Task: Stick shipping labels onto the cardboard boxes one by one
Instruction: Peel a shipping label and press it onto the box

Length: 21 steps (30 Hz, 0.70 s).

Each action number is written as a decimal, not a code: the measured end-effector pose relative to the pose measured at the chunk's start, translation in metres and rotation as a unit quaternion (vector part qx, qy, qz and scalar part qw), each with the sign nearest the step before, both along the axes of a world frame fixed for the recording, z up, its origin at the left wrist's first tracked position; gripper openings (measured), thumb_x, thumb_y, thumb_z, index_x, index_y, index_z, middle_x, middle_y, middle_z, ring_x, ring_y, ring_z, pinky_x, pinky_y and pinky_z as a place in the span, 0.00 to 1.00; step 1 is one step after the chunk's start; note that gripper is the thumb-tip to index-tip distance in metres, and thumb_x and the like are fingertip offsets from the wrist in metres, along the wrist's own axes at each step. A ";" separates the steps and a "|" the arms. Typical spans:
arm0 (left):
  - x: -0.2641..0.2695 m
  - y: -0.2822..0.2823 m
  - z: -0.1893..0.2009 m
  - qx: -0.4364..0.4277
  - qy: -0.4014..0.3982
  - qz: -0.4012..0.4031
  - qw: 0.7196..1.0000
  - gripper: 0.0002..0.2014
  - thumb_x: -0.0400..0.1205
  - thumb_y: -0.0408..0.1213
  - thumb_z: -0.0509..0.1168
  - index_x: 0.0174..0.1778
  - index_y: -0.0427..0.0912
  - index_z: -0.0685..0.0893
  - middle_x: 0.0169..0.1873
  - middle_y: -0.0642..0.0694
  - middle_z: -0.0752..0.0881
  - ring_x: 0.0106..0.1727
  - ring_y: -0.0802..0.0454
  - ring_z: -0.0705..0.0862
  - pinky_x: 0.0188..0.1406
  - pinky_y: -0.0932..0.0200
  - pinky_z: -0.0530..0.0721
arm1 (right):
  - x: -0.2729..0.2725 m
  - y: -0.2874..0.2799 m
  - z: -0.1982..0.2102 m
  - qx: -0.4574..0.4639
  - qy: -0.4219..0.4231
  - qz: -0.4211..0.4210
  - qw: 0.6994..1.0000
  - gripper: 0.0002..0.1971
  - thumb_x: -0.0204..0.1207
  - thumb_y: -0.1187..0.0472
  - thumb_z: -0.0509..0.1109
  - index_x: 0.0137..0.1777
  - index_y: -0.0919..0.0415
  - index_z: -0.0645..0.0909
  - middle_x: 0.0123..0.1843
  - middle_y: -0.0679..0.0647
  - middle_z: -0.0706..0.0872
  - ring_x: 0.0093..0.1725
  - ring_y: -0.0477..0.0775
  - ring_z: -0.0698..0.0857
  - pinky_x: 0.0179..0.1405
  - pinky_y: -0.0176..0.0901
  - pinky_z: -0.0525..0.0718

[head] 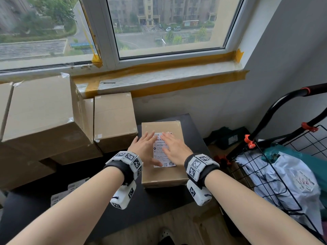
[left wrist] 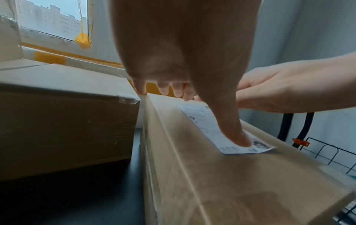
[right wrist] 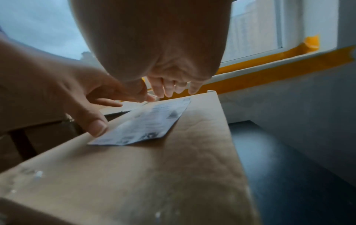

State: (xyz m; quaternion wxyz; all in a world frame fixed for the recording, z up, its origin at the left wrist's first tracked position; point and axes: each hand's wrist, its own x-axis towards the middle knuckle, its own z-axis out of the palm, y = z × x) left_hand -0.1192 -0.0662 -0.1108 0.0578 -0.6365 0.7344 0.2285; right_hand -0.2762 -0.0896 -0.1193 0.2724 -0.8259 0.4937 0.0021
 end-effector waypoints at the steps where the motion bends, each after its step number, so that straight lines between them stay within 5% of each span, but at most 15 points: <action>1: 0.002 -0.002 -0.003 0.013 -0.008 -0.005 1.000 0.59 0.66 0.60 0.74 0.83 0.48 0.44 0.84 0.52 0.42 0.84 0.52 0.41 0.83 0.43 0.42 | 0.001 -0.002 -0.001 0.002 0.028 0.026 0.999 0.28 0.86 0.57 0.51 0.83 0.59 0.50 0.86 0.51 0.48 0.85 0.49 0.47 0.83 0.45 0.45; 5: 0.008 -0.005 -0.011 0.038 -0.019 -0.016 0.999 0.61 0.65 0.64 0.73 0.83 0.48 0.39 0.83 0.53 0.40 0.84 0.53 0.38 0.83 0.45 0.40 | 0.003 -0.007 -0.008 0.008 0.090 0.058 0.994 0.30 0.86 0.52 0.46 0.84 0.57 0.41 0.86 0.50 0.40 0.85 0.48 0.42 0.83 0.46 0.41; 13: 0.012 -0.004 -0.014 0.039 -0.006 -0.019 0.999 0.62 0.65 0.67 0.71 0.83 0.49 0.36 0.83 0.55 0.37 0.84 0.55 0.37 0.82 0.47 0.39 | -0.020 -0.017 -0.012 0.014 0.113 0.020 0.993 0.33 0.85 0.48 0.49 0.84 0.58 0.39 0.86 0.50 0.39 0.84 0.47 0.43 0.83 0.46 0.43; 21: 0.013 0.009 -0.011 -0.009 0.025 0.008 1.000 0.65 0.61 0.65 0.75 0.83 0.45 0.42 0.84 0.53 0.43 0.84 0.54 0.50 0.80 0.56 0.59 | -0.003 -0.017 -0.011 0.004 0.122 0.037 0.992 0.34 0.85 0.46 0.48 0.83 0.60 0.38 0.86 0.52 0.38 0.85 0.48 0.42 0.84 0.46 0.42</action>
